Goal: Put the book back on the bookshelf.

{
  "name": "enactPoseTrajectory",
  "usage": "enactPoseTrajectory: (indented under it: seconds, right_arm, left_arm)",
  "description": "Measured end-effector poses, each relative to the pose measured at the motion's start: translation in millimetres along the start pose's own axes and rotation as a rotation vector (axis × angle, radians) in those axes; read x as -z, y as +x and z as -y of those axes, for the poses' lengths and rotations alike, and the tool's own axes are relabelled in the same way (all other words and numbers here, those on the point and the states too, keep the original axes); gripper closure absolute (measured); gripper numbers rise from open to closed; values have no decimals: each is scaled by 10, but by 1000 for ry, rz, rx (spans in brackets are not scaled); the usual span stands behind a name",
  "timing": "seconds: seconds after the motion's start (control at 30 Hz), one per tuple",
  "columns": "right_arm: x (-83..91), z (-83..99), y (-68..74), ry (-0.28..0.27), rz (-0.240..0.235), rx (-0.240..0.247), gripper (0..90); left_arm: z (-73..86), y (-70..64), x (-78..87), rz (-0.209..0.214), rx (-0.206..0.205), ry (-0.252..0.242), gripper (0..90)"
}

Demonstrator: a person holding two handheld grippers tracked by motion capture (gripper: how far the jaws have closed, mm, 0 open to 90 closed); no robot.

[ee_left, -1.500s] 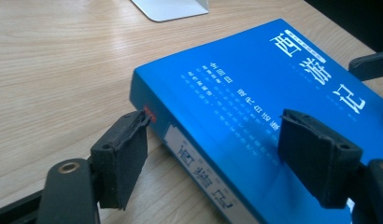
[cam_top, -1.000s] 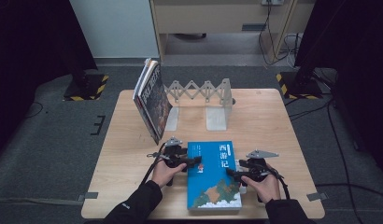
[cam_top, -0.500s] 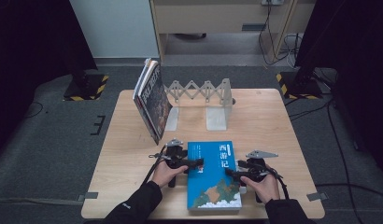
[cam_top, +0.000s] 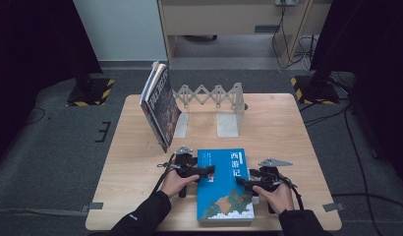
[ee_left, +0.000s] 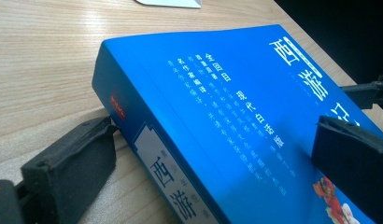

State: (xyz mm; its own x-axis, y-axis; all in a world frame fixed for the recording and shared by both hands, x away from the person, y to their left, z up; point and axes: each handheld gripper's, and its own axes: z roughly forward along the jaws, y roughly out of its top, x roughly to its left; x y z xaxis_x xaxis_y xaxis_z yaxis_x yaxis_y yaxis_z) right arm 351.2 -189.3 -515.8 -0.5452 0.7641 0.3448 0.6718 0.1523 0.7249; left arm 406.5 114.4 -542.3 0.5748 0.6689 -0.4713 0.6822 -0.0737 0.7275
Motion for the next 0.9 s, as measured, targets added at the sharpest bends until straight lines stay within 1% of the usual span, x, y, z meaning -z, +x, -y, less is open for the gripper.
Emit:
enactPoseTrajectory:
  seconds: [0.2,0.23,0.33,0.37,0.43,0.53,0.63,0.7,0.77,0.9]
  right_arm:
    - [-14,3,6,-3,-5,-13,238]
    - [-17,3,7,-3,-8,-14,238]
    - [-27,5,13,-2,-11,-13,239]
    - [-32,4,14,-1,-14,-14,239]
    - [-38,5,21,-3,-17,-22,239]
    - [-46,8,23,-2,-23,-20,239]
    - [-62,14,36,0,-38,-28,236]
    - [-66,14,37,1,-39,-28,235]
    - [-65,14,35,2,-40,-29,235]
    - [-70,13,33,4,-41,-34,231]
  left_arm:
    - [-9,17,18,1,11,4,15]
    - [-18,23,29,1,25,9,31]
    - [-29,38,48,12,44,20,77]
    - [-30,36,49,25,57,27,89]
    - [-28,34,49,24,54,26,101]
    - [-28,39,52,27,55,27,104]
    - [-32,44,67,34,70,37,123]
    - [-32,48,76,55,98,49,158]
    - [-25,48,79,57,94,47,162]
    - [-19,48,92,82,115,65,189]
